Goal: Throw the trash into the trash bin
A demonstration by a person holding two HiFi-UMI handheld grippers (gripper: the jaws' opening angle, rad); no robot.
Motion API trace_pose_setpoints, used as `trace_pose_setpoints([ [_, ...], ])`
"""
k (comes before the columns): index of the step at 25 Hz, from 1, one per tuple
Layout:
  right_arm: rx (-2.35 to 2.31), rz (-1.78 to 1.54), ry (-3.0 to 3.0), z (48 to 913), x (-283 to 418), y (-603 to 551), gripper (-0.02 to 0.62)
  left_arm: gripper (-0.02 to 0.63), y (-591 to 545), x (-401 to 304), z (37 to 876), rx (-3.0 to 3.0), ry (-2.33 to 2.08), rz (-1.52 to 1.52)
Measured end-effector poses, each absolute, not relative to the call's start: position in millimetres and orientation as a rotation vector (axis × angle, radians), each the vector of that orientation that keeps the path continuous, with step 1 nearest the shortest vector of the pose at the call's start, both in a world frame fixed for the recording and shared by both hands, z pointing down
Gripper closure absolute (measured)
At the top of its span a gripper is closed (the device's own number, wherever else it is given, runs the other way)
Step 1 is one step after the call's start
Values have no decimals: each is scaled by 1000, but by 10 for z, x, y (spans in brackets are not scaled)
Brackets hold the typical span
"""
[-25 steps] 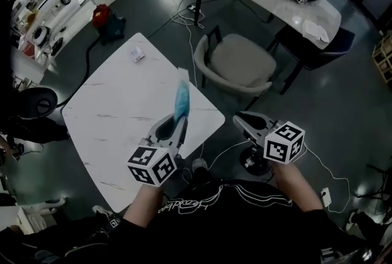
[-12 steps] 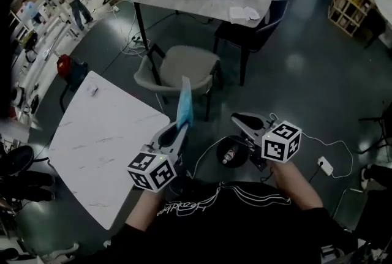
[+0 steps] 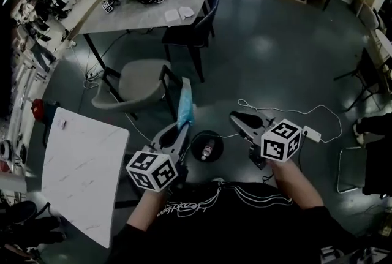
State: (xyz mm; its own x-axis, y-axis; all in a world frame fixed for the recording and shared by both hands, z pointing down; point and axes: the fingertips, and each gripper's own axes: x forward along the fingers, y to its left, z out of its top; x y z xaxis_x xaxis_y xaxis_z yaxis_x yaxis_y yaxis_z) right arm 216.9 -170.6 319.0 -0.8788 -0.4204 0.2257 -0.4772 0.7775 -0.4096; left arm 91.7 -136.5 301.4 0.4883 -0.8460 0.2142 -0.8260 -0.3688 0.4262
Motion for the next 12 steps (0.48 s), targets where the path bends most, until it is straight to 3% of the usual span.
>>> trace_pose_setpoints([
  [12,840,951,-2680,4262,2759,-1631,549,560,-1443,1520,4120,2150,-1232,127],
])
